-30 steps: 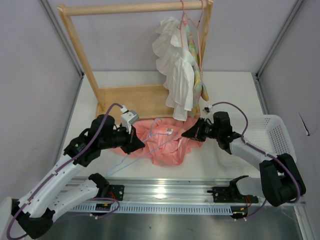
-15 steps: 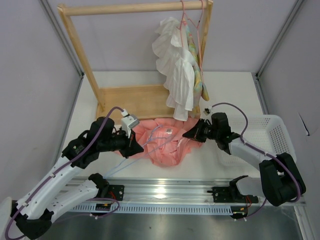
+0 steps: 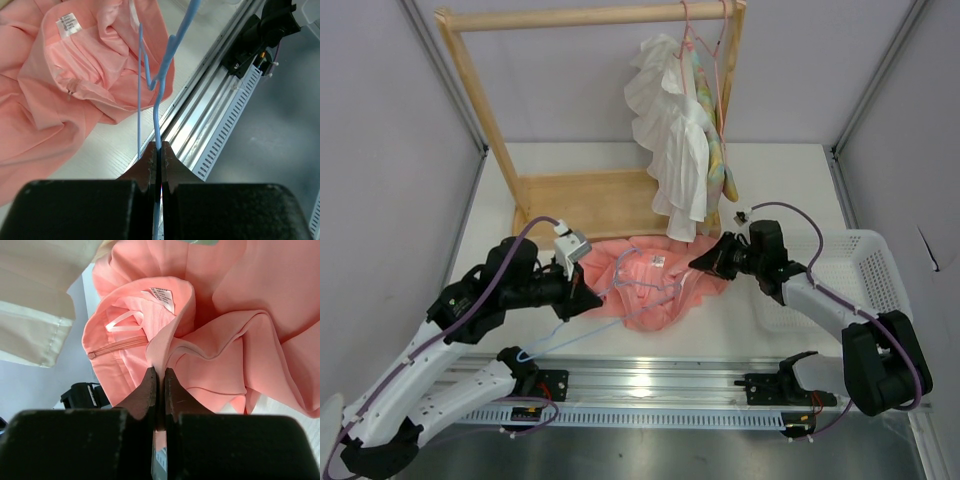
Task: Place the skirt on the hanger
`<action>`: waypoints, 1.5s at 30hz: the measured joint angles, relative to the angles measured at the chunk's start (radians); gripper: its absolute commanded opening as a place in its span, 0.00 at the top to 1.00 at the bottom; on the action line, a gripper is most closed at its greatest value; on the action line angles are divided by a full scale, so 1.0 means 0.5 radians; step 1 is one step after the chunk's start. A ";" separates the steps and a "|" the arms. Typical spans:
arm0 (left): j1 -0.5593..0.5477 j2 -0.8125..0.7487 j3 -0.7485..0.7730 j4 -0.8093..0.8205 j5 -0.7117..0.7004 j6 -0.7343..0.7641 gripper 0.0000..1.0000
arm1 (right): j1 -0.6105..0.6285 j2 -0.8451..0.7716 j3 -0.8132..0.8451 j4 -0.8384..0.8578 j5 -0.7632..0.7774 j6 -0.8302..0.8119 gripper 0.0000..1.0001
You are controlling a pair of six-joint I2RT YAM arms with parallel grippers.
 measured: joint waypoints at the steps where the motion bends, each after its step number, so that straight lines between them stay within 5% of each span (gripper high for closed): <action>1: -0.017 0.008 -0.002 0.002 0.002 -0.001 1.00 | -0.002 -0.002 0.000 0.002 -0.002 0.002 1.00; 45: -0.054 -0.072 -0.220 0.382 -0.127 -0.214 1.00 | -0.007 -0.141 -0.040 0.080 -0.061 0.051 1.00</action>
